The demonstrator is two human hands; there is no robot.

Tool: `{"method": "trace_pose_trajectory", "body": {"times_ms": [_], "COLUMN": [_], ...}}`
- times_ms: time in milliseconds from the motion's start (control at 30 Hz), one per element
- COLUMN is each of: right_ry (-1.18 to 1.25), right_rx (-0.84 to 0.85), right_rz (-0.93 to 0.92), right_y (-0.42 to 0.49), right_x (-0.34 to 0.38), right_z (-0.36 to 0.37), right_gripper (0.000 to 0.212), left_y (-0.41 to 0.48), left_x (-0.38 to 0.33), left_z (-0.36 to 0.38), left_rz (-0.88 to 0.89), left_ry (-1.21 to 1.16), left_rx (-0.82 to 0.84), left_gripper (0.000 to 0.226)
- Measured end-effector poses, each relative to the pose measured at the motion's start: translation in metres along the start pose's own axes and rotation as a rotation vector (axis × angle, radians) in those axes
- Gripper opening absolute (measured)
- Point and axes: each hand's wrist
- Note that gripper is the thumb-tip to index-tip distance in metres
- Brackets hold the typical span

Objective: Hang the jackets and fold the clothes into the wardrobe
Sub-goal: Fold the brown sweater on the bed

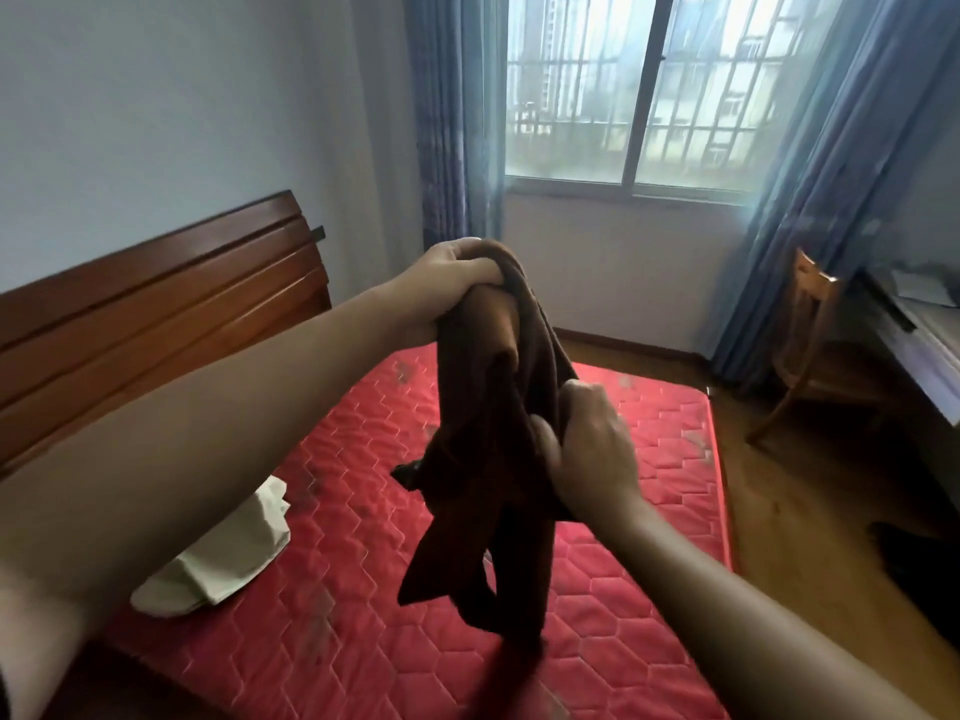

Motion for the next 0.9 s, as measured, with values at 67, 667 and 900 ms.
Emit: {"method": "trace_pose_trajectory", "body": {"times_ms": [67,667,900], "right_ry": [0.047,0.678,0.541], "right_rx": [0.163,0.279,-0.098], "right_rz": [-0.041,0.413,0.475], "right_y": [-0.013,0.071,0.116], "right_x": [0.020,0.139,0.134], "right_z": [0.025,0.157,0.159], "right_gripper": [0.030,0.044,0.007], "left_y": [0.002,-0.002,0.011], "left_x": [-0.007,-0.037,-0.014], "left_z": [-0.001,-0.143,-0.252], "left_rz": [-0.014,-0.118,0.069], "left_ry": [-0.062,-0.339,0.239], "left_rx": [-0.018,0.044,-0.179], "left_gripper": [0.021,0.008,0.018]}}
Point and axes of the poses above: each hand's wrist, its own y-axis towards the middle knuckle, its own z-axis out of the palm, x = y × z, and after that the axes turned 5 degrees about x, right-handed
